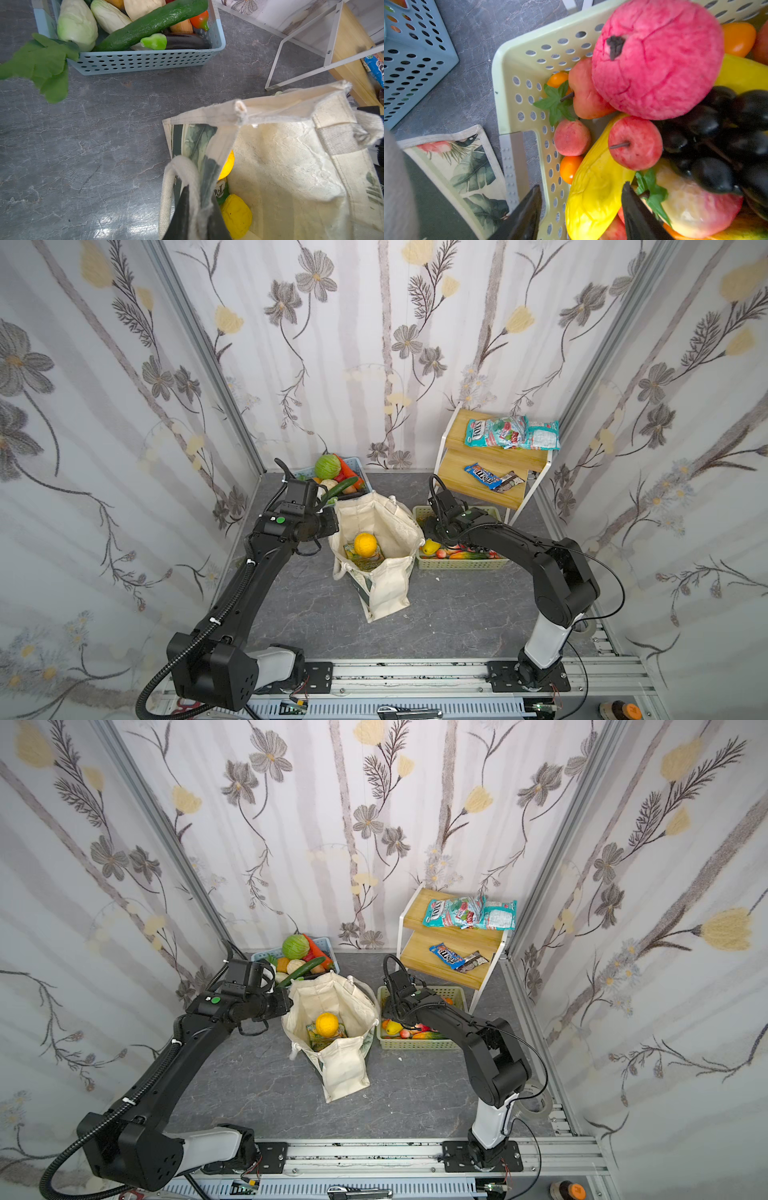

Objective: Place the food into the grocery bag and tie it
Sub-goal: 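Lower the right gripper onto the long yellow fruit in the basket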

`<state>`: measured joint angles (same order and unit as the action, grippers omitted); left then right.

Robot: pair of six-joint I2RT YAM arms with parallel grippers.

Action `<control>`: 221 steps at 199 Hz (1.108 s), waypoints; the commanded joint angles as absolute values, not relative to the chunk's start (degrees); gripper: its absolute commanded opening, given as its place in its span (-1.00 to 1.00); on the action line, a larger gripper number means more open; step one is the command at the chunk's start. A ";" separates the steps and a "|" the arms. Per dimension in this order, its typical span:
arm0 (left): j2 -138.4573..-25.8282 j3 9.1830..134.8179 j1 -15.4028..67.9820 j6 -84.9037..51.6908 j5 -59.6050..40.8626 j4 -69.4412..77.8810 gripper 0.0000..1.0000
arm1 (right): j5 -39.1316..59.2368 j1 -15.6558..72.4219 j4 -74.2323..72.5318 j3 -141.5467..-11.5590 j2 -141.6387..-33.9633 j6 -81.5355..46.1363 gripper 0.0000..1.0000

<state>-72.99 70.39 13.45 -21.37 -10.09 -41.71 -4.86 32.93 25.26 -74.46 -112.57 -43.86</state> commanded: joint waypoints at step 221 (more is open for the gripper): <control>-72.42 69.79 13.32 -21.31 -8.89 -40.11 -1.00 | -0.74 33.40 22.20 -72.56 -109.18 -42.80 -0.12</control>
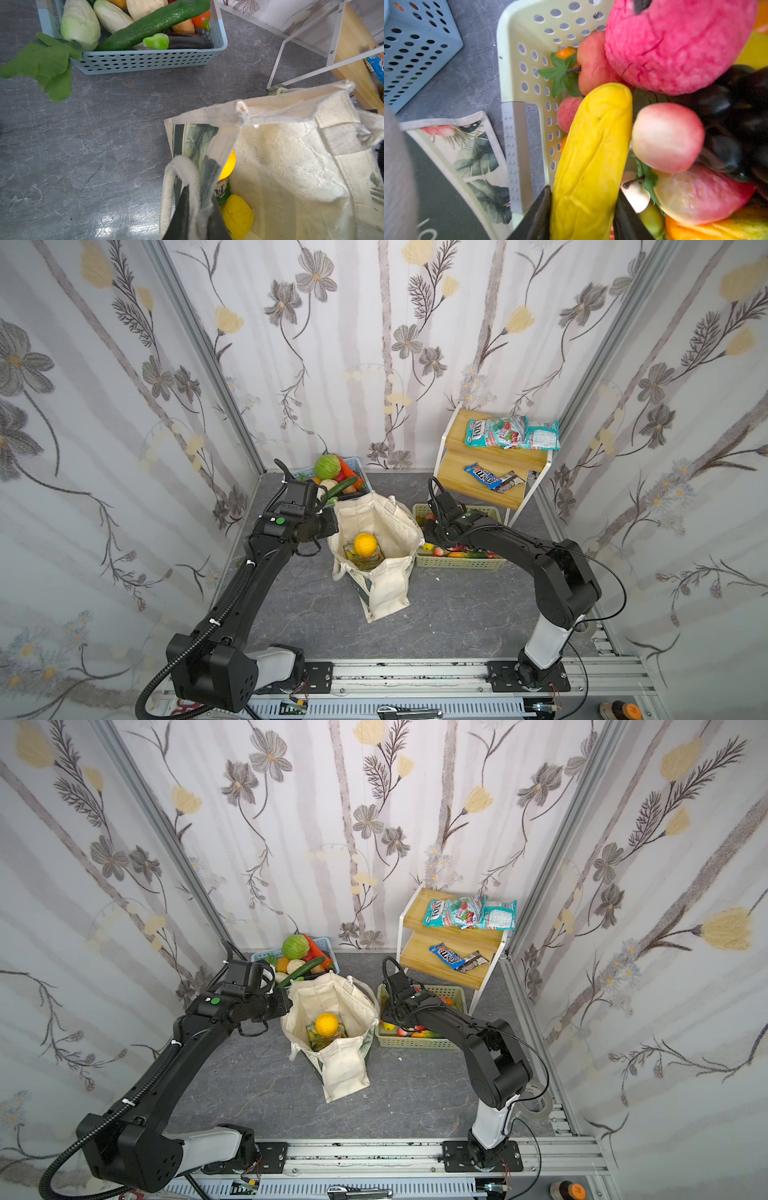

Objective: Place the food into the grocery bag and tie it
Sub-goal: 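Lower the right gripper onto the long yellow fruit in the basket, then close the right gripper on the long yellow fruit and lift it, then carry the long yellow fruit over the open tote bag with the right gripper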

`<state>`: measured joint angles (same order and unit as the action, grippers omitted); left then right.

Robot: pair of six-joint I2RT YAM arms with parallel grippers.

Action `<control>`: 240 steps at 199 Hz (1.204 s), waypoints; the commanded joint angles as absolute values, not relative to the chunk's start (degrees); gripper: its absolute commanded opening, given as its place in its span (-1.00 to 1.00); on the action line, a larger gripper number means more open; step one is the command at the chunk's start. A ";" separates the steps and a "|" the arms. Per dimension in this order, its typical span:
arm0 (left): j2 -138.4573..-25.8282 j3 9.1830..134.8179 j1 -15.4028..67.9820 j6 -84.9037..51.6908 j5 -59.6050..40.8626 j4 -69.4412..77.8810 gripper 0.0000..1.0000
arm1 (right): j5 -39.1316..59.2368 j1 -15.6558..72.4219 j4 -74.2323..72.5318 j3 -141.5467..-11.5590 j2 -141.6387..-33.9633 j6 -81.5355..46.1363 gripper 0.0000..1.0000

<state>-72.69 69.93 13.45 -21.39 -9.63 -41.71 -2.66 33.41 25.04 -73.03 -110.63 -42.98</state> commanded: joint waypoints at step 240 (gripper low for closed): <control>-72.60 69.07 13.35 -22.76 -9.50 -39.13 -1.00 | 1.34 33.82 17.93 -77.74 -94.96 -39.16 -0.10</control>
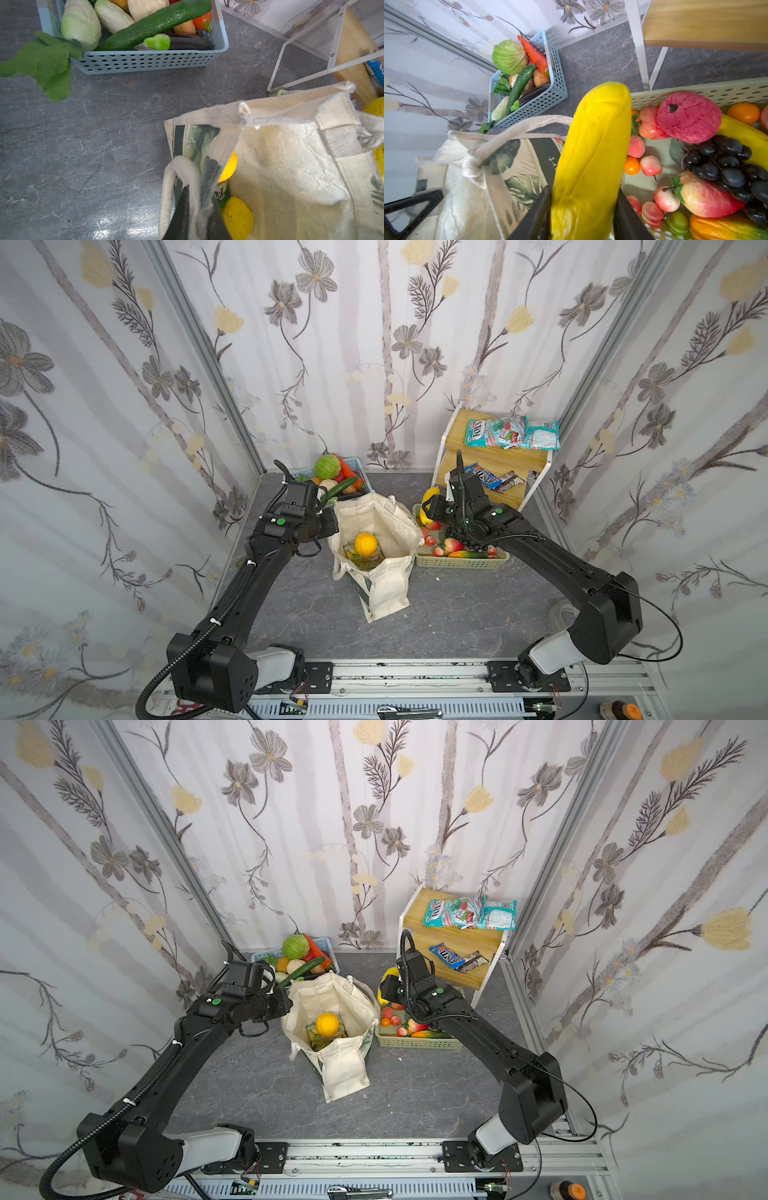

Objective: Place the food into the grocery bag and tie it
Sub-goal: 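Carry the long yellow fruit over the open tote bag with the right gripper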

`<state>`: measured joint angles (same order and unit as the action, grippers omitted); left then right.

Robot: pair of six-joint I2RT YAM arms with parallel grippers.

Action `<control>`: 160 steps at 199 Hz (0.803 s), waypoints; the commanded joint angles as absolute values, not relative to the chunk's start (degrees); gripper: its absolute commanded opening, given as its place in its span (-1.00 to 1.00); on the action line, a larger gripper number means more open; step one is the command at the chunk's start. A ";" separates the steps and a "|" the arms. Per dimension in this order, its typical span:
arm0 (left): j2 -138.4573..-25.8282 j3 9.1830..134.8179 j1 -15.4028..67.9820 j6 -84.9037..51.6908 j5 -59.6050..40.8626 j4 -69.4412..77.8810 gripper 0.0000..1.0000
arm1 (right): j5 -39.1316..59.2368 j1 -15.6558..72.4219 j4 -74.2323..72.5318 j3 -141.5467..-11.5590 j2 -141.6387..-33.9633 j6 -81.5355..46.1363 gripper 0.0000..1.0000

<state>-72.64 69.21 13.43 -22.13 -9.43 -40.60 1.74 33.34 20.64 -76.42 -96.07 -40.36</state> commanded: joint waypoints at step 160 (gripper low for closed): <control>-73.30 69.16 13.36 -23.26 -9.76 -38.50 -1.00 | 5.28 44.21 14.43 -84.33 -97.40 -34.42 -0.07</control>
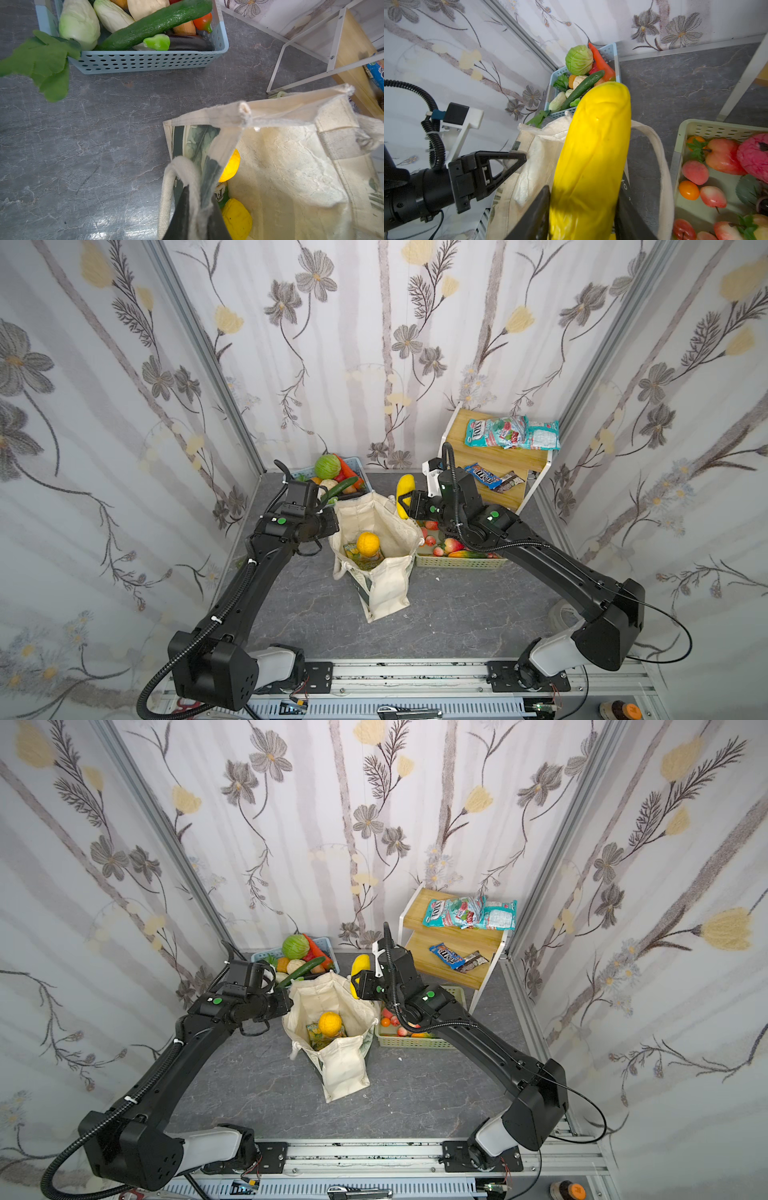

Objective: Place the food into the grocery bag and tie it
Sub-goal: 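Carry the long yellow fruit over the open tote bag with the right gripper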

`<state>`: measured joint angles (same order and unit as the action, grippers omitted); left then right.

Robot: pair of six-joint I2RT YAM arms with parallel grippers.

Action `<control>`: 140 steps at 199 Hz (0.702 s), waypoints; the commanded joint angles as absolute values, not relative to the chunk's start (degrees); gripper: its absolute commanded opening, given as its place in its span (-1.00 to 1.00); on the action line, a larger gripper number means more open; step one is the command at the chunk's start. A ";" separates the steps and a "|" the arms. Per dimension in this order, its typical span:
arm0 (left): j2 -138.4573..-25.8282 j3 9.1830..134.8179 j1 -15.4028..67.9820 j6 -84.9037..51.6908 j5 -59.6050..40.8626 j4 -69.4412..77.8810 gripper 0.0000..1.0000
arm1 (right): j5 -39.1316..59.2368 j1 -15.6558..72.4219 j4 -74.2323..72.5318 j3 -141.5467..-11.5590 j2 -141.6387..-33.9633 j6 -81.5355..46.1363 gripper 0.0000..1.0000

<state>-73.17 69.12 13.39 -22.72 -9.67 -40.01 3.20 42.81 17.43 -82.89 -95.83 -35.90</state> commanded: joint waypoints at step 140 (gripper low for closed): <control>-73.26 69.35 13.33 -23.12 -10.11 -38.39 -1.00 | 12.90 52.77 16.44 -91.33 -112.07 -29.17 -0.04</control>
<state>-73.01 68.51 13.39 -22.74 -9.91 -39.20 10.57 52.14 17.87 -90.85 -110.43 -29.93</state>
